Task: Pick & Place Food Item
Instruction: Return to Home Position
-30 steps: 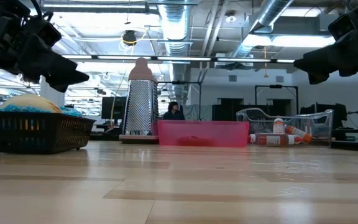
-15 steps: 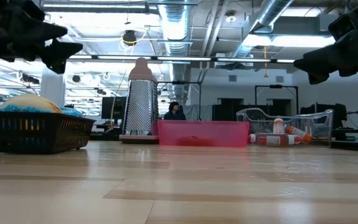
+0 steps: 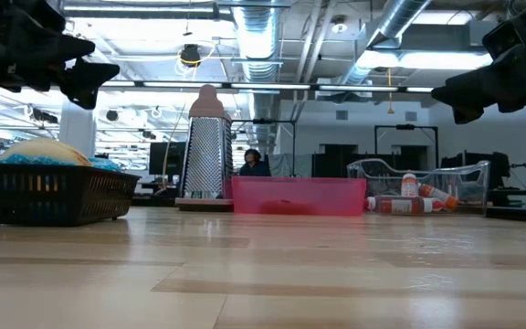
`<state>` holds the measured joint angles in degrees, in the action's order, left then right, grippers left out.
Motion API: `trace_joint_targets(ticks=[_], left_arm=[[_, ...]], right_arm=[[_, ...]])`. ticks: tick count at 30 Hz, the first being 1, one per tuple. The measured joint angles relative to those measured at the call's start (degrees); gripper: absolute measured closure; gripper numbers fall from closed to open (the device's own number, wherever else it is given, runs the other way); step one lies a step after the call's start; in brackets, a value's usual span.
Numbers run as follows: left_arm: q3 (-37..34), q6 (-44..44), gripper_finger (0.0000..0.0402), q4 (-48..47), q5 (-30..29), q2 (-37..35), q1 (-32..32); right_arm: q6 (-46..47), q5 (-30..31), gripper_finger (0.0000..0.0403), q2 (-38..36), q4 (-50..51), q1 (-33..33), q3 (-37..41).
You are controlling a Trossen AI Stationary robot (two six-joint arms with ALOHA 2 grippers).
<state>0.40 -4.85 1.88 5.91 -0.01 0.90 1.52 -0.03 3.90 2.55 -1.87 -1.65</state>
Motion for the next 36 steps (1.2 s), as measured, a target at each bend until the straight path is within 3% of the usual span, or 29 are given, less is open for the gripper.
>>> trace_joint_targets(ticks=[15, 36], left_arm=[[-0.1, -3.0, 0.0175, 8.2, 0.4, 3.8, -0.1], [-0.1, -3.0, 0.0175, 8.6, 0.1, 9.6, -0.1]], right_arm=[[0.0, 0.0, 0.0269, 0.0, 0.0, 0.0, 0.0], [0.0, 0.0, 0.0269, 0.0, 0.0, 0.0, 0.0]])
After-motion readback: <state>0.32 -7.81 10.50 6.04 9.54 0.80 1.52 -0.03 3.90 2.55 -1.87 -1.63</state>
